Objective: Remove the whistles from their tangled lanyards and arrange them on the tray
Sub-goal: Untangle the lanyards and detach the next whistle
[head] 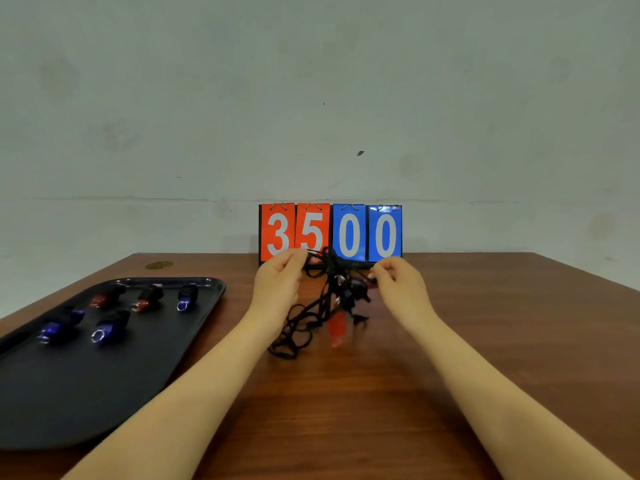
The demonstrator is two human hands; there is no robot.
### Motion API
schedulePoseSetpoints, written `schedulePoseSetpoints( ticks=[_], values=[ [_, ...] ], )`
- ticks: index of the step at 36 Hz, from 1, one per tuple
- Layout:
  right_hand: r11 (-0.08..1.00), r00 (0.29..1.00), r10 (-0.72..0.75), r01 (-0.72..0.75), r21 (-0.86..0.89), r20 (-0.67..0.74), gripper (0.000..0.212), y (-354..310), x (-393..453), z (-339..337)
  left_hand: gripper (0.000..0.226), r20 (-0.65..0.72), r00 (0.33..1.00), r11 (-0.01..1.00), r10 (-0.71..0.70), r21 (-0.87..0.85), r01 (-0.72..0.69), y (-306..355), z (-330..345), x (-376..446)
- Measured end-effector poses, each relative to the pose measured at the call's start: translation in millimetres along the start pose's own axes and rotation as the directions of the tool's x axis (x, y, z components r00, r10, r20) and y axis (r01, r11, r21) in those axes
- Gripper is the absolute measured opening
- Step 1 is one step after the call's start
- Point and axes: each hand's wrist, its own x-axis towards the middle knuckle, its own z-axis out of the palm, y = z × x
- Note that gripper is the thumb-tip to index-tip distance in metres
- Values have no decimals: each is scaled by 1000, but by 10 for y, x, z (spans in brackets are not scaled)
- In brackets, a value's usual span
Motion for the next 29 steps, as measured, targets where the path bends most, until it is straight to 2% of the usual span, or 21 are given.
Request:
schedulePoseSetpoints(
  ticks=[1, 2, 3, 4, 5, 6, 9, 11, 13, 15, 17, 19, 20, 22, 24, 26, 28, 29],
  values=[
    [967, 993, 114, -113, 230, 10, 16, -21, 20, -19, 28, -18, 999, 998, -26, -57, 25, 20, -21, 5],
    [849, 975, 212, -216, 483, 65, 17, -40, 39, -42, 29, -34, 999, 998, -30, -57, 28, 35, -35, 12],
    [669, 956, 262, -280, 689, 134, 19, -55, 54, -63, 30, -43, 999, 1000, -15, -11, 14, 50, -36, 9],
    [490, 940, 285, -312, 814, 189, 21, -49, 77, -79, 30, -43, 999, 999, 6, 46, -4, 59, -27, 0],
    [348, 926, 295, -334, 876, 236, 23, -41, 93, -89, 30, -41, 999, 996, 17, 90, -13, 72, -14, -18],
    [251, 912, 305, -355, 900, 275, 23, -33, 107, -94, 28, -44, 999, 994, 14, 113, -9, 75, 5, -32],
    [111, 873, 323, -417, 902, 365, 14, -3, 121, -111, 25, -83, 996, 992, -11, 121, 21, 31, 24, -36],
    [50, 861, 334, -423, 905, 384, 16, 32, 140, -145, 26, -145, 988, 995, -45, 77, 56, -7, 1, 2],
    [90, 867, 344, -411, 907, 359, 15, 68, 166, -181, 27, -206, 975, 996, -85, -5, 86, -37, -40, 56],
    [220, 886, 353, -389, 894, 299, 14, 65, 173, -204, 28, -231, 968, 995, -95, -42, 88, -75, -58, 83],
    [427, 915, 359, -336, 839, 184, 15, 38, 166, -205, 28, -246, 965, 995, -93, -59, 81, -108, -60, 88],
    [674, 947, 315, -271, 687, 64, 16, -17, 126, -207, 28, -273, 957, 994, -99, -73, 82, -123, -66, 94],
    [741, 959, 282, -239, 628, 33, 16, -35, 109, -201, 27, -286, 952, 993, -105, -75, 87, -132, -81, 107],
    [772, 970, 239, -219, 597, 47, 17, -41, 86, -185, 27, -303, 945, 993, -119, -55, 107, -164, -135, 160],
    [769, 968, 224, -246, 590, 112, 18, -40, 69, -153, 26, -295, 948, 989, -121, 42, 140, -217, -189, 218],
    [776, 959, 225, -283, 564, 171, 18, -19, 51, -102, 26, -248, 963, 950, -107, 261, 173, -283, -205, 247],
    [786, 953, 228, -300, 541, 198, 16, 15, 47, -47, 31, -194, 980, 829, -40, 542, 141, -350, -178, 238],
    [789, 951, 229, -306, 533, 206, 15, 29, 48, -24, 39, -160, 987, 770, 7, 630, 97, -383, -156, 228]
  ],
)
